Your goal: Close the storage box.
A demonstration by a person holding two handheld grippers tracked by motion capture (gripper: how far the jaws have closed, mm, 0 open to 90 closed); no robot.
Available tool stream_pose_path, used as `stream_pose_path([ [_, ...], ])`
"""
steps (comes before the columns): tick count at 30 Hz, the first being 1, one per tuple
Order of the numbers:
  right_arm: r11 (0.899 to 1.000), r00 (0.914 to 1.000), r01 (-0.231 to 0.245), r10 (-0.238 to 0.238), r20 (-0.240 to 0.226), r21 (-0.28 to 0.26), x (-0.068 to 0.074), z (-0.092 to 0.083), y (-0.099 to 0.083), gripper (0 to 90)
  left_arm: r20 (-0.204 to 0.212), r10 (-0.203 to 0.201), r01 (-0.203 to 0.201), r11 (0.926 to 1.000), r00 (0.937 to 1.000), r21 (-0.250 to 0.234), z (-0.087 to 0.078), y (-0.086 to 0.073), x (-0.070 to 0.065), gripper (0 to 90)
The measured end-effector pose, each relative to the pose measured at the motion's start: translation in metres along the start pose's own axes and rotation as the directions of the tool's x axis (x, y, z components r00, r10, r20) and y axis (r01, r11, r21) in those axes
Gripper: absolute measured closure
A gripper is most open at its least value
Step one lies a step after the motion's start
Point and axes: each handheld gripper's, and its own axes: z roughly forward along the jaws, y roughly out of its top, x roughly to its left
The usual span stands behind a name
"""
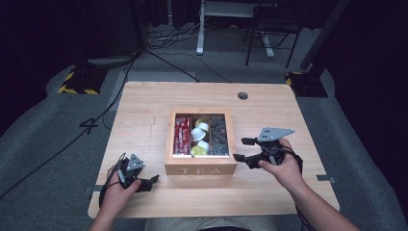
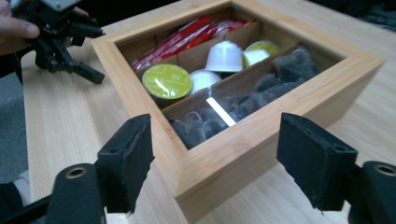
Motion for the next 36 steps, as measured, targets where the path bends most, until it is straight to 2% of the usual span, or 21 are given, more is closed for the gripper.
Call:
stream_pose_path([
  [1, 1.000, 0.9999, 0.011, -0.011, 0.003, -0.002, -0.002, -0.004, 0.001, 24.6, -0.001, 0.002, -0.002, 1.0000, 1.0000, -0.003, 0.000, 0.000, 0.000, 15.0],
  [8, 1.000, 0.9988, -0.001, 0.002, 0.049, -0.014, -0.018, -0.040, -0.005, 15.8, 0.001, -0.001, 0.001, 1.0000, 1.0000, -0.001, 0.000, 0.000, 0.001, 15.0],
  [11, 0.999, 0.9965, -0.033, 0.034, 0.077, -0.019, -0.026, -0.056, -0.011, 15.8, 0.002, -0.002, 0.002, 1.0000, 1.0000, -0.002, 0.000, 0.000, 0.001, 15.0],
  [17, 0.998, 0.9879, -0.065, 0.068, 0.139, -0.026, -0.043, -0.085, -0.028, 17.7, 0.000, -0.007, 0.007, 1.0000, 1.0000, -0.003, 0.000, 0.000, 0.001, 15.0],
  [21, 0.995, 0.9761, -0.100, 0.100, 0.193, -0.007, -0.055, -0.102, -0.046, 18.7, 0.001, -0.005, 0.005, 1.0000, 1.0000, 0.000, 0.000, 0.000, 0.003, 15.0],
  [24, 0.992, 0.9690, -0.125, 0.120, 0.216, 0.006, -0.063, -0.112, -0.059, 18.9, 0.003, -0.001, 0.001, 1.0000, 1.0000, -0.005, 0.001, 0.000, 0.005, 15.0],
  [28, 0.982, 0.9570, -0.190, 0.189, 0.220, -0.014, -0.078, -0.123, -0.080, 20.2, 0.005, -0.004, 0.004, 1.0000, 1.0000, -0.002, 0.000, 0.000, 0.005, 14.9],
  [30, 0.977, 0.9521, -0.214, 0.212, 0.221, -0.015, -0.083, -0.126, -0.090, 24.4, 0.005, -0.002, 0.002, 1.0000, 1.0000, -0.001, 0.000, 0.000, 0.005, 14.9],
  [33, 0.977, 0.9500, -0.214, 0.206, 0.234, 0.007, -0.091, -0.129, -0.108, 23.4, 0.006, -0.002, 0.002, 1.0000, 1.0000, -0.001, 0.000, 0.000, 0.005, 14.9],
  [36, 0.970, 0.9405, -0.244, 0.237, 0.244, 0.000, -0.097, -0.127, -0.127, 24.2, 0.005, -0.004, 0.004, 1.0000, 1.0000, 0.000, 0.000, 0.000, 0.006, 14.9],
])
